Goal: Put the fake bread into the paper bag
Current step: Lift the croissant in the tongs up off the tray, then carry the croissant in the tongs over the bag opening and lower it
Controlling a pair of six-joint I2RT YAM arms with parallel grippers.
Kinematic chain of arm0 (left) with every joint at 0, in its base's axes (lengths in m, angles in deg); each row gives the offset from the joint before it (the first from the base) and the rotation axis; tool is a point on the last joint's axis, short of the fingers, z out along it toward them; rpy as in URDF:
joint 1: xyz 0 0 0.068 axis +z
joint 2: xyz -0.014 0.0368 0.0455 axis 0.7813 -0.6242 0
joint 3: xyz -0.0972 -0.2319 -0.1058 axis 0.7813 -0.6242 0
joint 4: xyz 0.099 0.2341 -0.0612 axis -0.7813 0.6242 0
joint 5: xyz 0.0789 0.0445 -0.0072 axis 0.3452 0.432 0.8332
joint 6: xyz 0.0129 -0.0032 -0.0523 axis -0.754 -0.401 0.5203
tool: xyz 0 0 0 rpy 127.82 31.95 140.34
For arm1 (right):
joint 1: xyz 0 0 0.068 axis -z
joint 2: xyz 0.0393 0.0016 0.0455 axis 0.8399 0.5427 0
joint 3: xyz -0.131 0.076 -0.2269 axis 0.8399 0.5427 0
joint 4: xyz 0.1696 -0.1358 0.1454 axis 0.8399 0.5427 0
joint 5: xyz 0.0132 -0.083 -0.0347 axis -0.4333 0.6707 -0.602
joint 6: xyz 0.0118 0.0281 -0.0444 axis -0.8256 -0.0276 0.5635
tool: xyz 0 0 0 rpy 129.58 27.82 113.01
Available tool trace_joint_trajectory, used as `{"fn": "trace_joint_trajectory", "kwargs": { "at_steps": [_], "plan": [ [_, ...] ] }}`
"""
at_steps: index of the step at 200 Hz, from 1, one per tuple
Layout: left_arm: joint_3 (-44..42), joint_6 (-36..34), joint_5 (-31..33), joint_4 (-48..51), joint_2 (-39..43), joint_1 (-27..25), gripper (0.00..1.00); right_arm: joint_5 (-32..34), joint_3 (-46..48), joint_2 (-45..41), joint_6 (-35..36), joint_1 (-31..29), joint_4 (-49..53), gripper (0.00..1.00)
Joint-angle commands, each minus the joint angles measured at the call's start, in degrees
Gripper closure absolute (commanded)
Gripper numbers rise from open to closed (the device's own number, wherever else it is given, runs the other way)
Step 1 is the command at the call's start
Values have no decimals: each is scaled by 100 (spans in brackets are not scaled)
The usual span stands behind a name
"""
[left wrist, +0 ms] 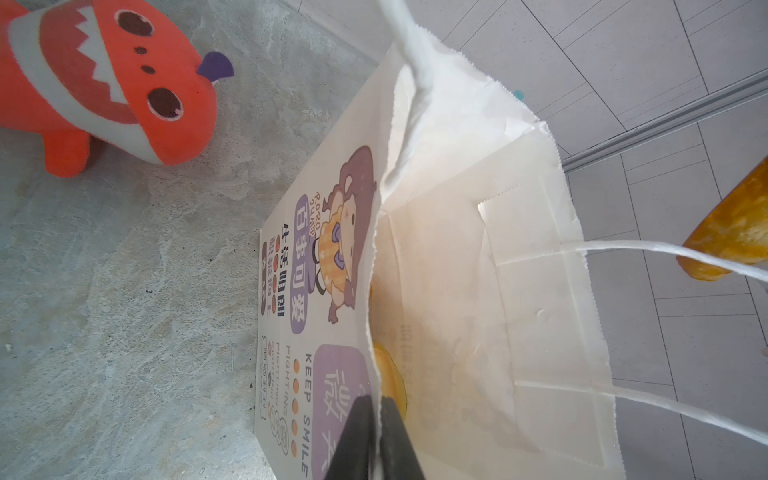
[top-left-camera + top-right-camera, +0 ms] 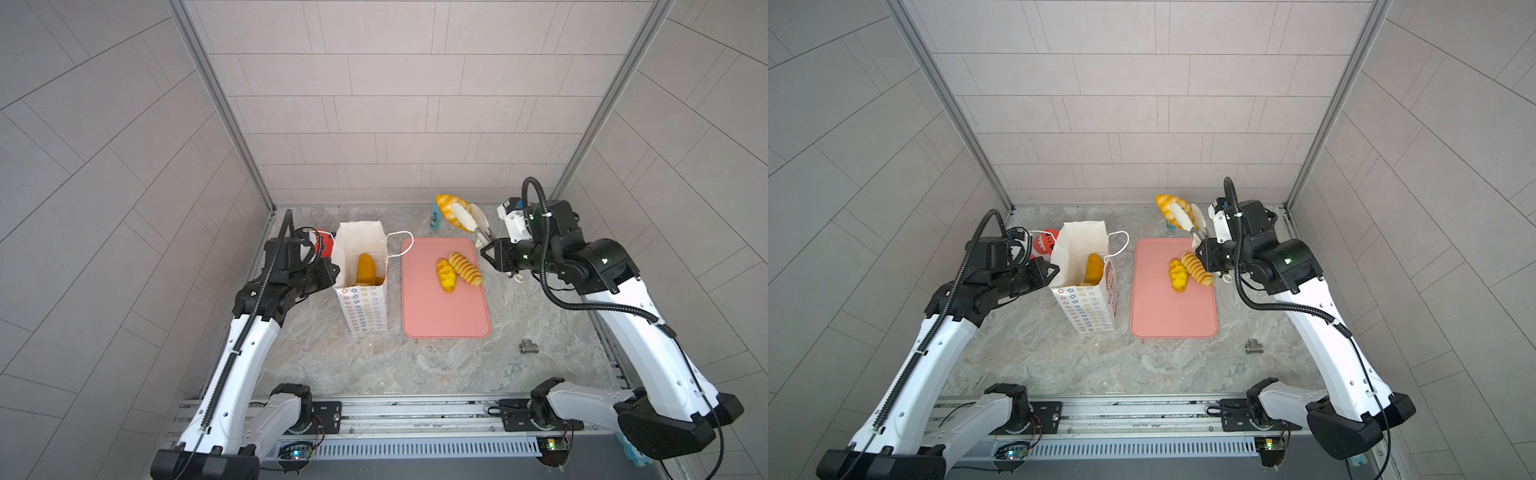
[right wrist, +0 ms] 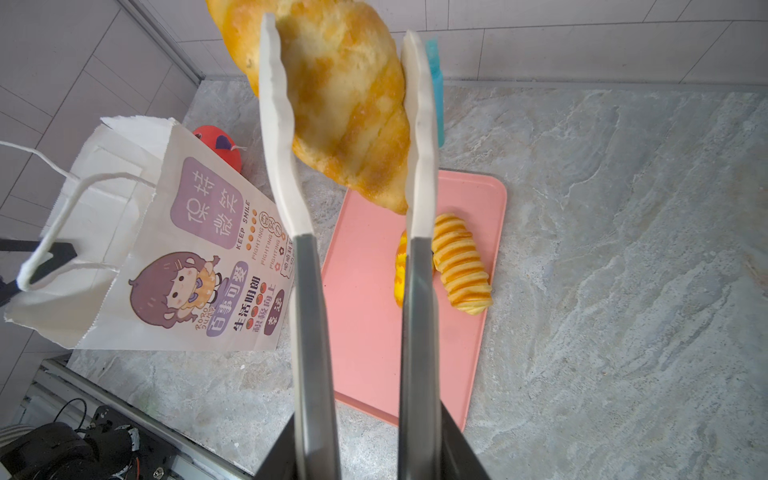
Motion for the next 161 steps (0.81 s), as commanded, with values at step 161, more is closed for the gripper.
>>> {"fn": "trace_joint_trajectory", "kwargs": {
  "at_steps": [161],
  "plan": [
    [174,-28,-9,3,-7,16,89,-613,-1348,729,-213,-649,-520,63]
  ]
}}
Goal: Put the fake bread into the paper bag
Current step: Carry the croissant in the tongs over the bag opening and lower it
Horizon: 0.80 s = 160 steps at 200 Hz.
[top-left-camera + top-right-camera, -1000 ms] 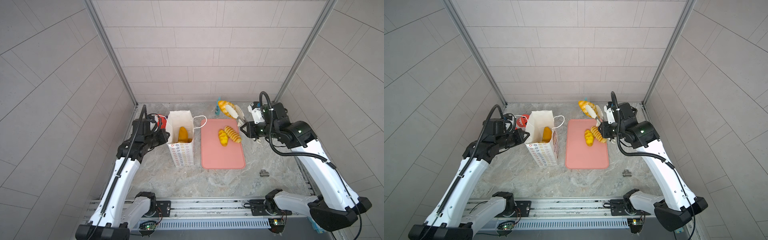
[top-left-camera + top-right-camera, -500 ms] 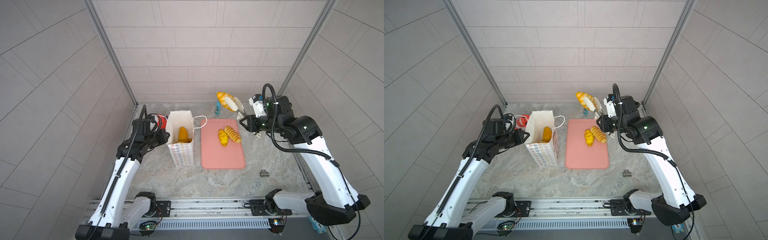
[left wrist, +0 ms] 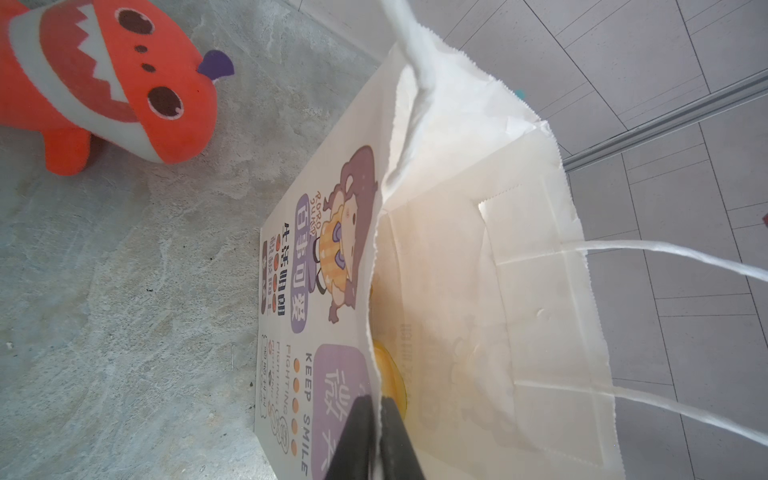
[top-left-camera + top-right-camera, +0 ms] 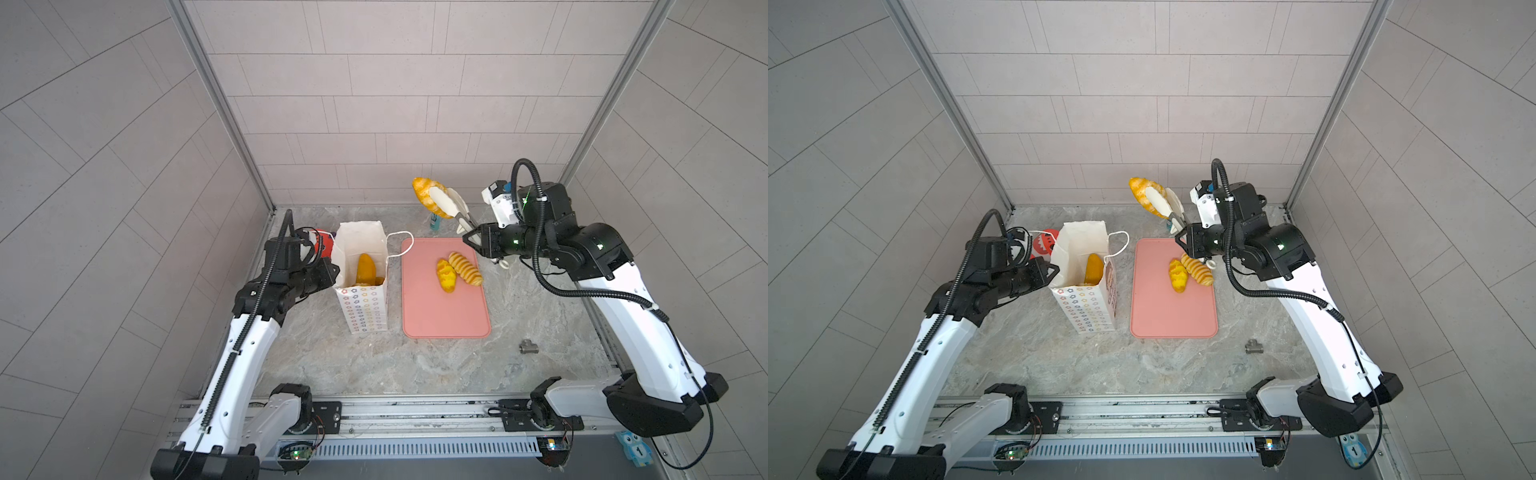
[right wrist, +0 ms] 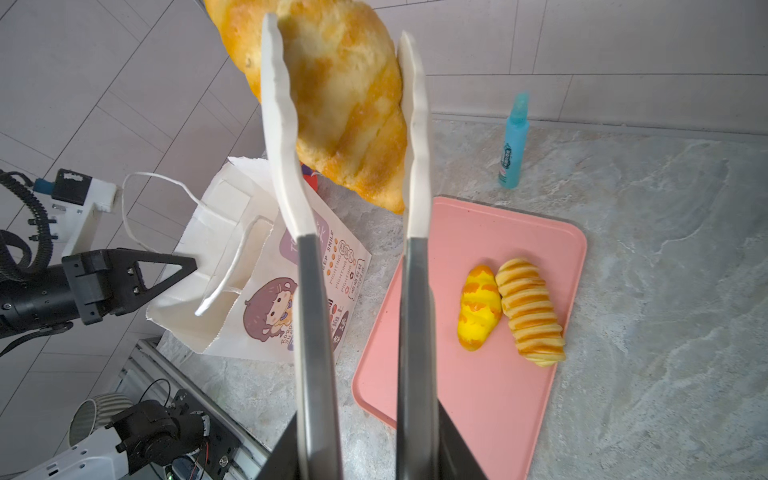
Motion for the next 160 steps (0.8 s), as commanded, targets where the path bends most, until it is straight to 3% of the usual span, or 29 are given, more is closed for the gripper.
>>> {"fn": "trace_joint_trajectory", "kwargs": {
  "at_steps": [1,160],
  "plan": [
    [150,-23,-7,-21,3,13,89,11,-303,48,-29,-183,-391,63],
    [130,-28,20,0,40,18,89,496,-1765,1269,59,-1704,-331,63]
  ]
}}
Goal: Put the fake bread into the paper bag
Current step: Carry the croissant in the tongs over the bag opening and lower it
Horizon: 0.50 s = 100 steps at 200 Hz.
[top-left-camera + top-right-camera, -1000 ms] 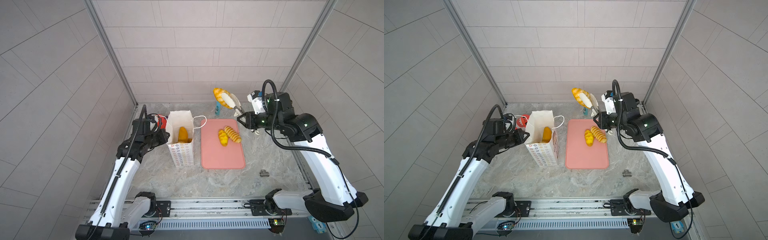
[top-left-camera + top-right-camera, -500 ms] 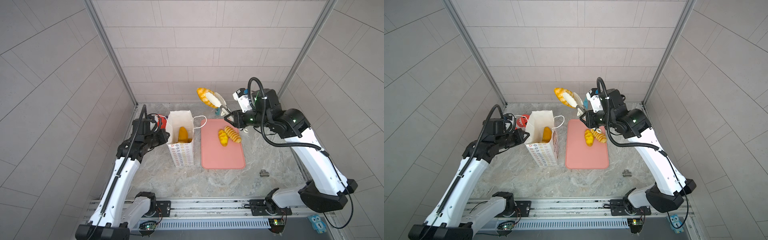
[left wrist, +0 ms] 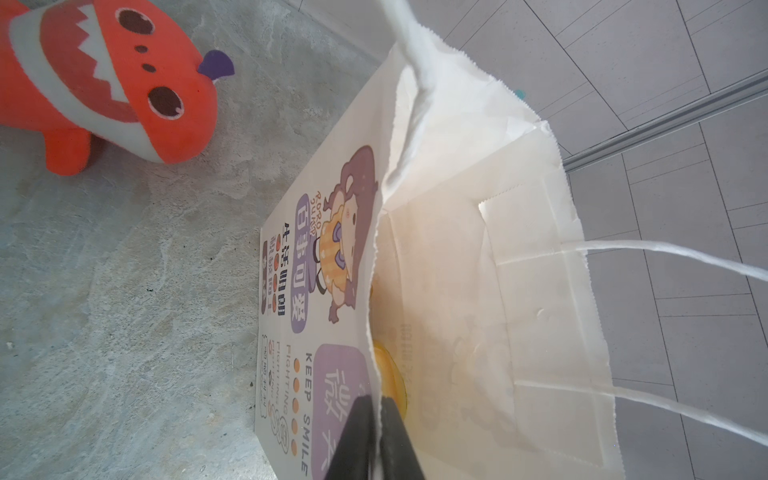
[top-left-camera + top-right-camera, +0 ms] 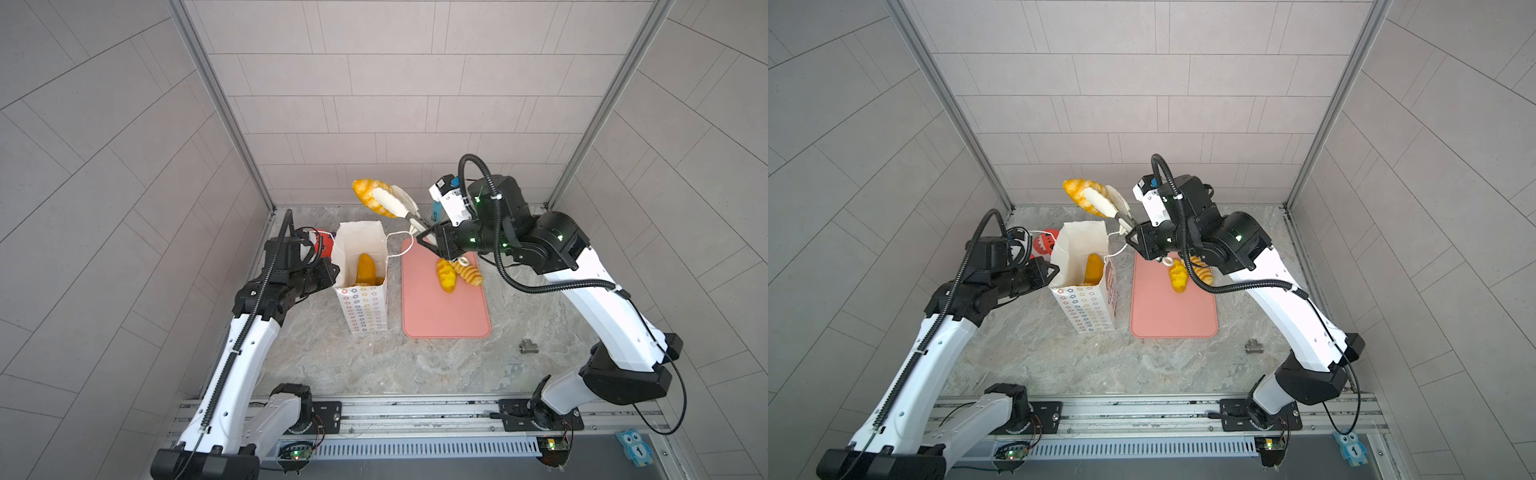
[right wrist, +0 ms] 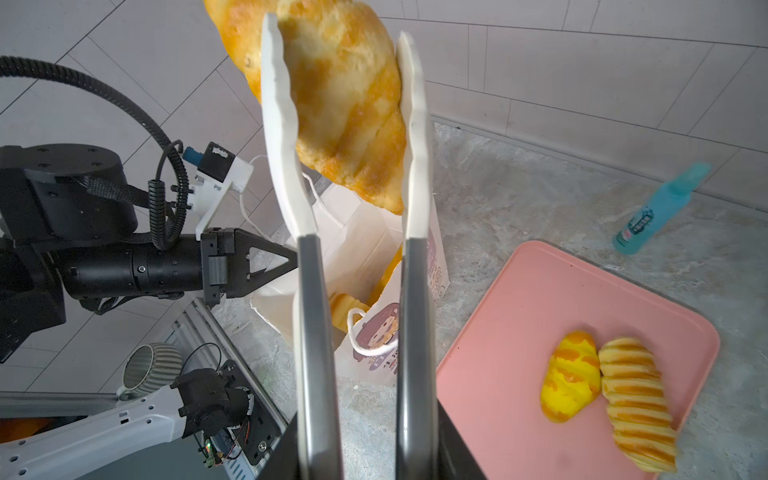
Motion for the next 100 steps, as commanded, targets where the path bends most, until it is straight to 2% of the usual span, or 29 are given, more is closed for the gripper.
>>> {"fn": "trace_joint_trajectory", "kwargs": {
  "at_steps": [1,100],
  "plan": [
    [131,-28,14,-4,42,19,89,165,-236,62,55,-127,-258,63],
    [106,-37,27,19,71,20,89,273,100,505,-33,-387,-546,63]
  ]
}}
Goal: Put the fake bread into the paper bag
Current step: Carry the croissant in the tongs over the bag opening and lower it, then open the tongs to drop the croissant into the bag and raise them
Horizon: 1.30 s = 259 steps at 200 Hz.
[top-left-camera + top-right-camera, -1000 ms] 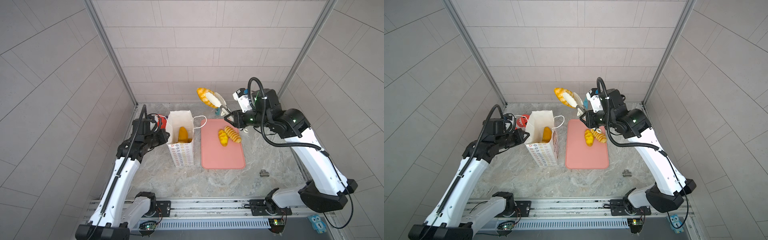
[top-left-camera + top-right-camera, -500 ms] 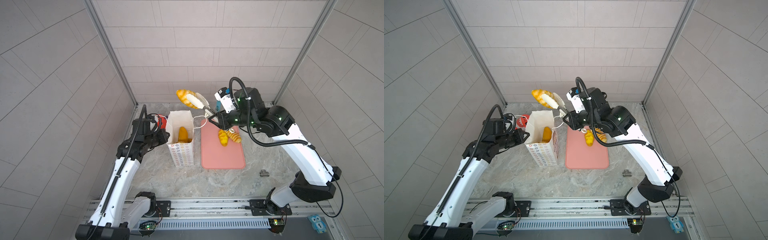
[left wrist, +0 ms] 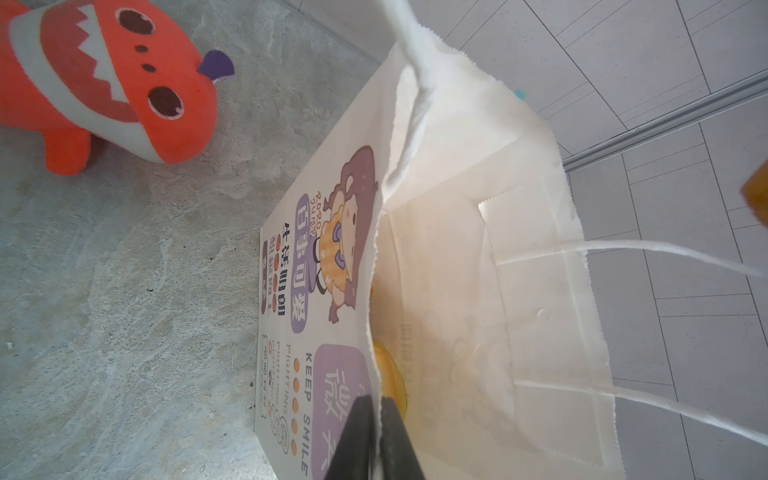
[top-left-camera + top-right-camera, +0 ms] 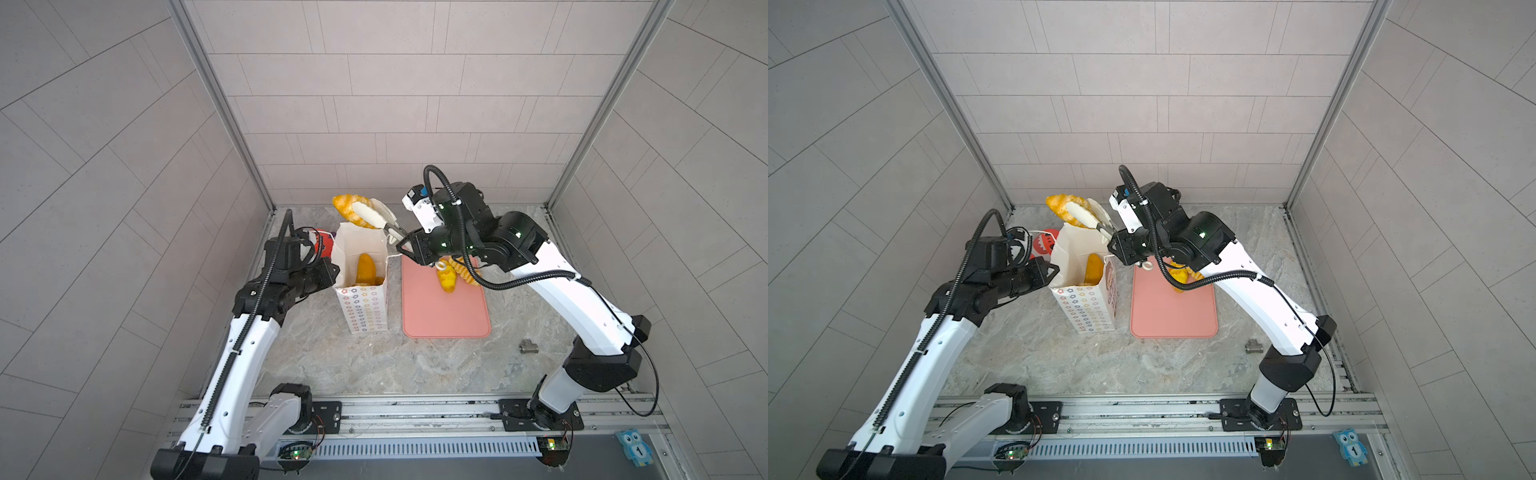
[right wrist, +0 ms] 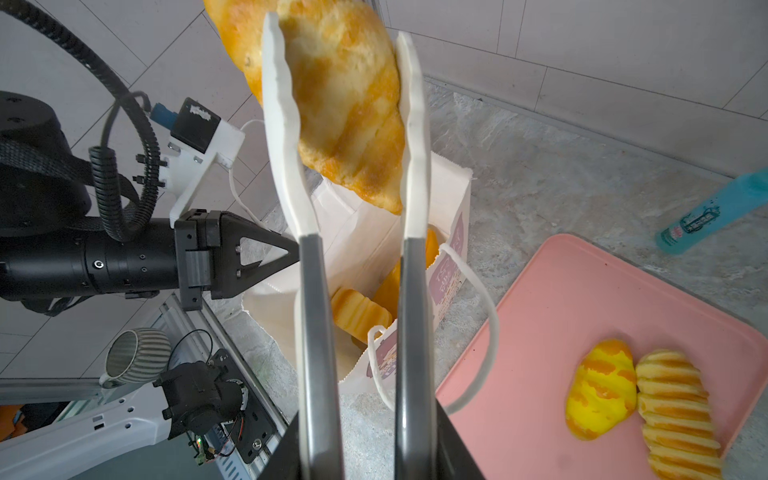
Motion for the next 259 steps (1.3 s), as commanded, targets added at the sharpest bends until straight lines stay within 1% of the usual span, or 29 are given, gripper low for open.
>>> {"fn": "trace_joint_trajectory", "kwargs": {
  "at_steps": [1,67,105,151,194,259],
  "plan": [
    [106,-37,21,19,73,16,89,114,77,-52,-30,-30,-358,63],
    [93,-37,10,-2,72,12,89,147,804,-210,-188,-36,-656,63],
    [88,-38,7,7,76,20,89,107,1071,-263,-233,-39,-751,64],
    [88,-42,15,3,75,12,89,120,1181,-287,-237,-48,-746,62],
    [97,-37,16,10,70,17,89,154,1193,-359,-248,-50,-748,56],
    [97,-37,16,2,68,13,89,171,1035,-412,-224,-48,-680,53]
  ]
}}
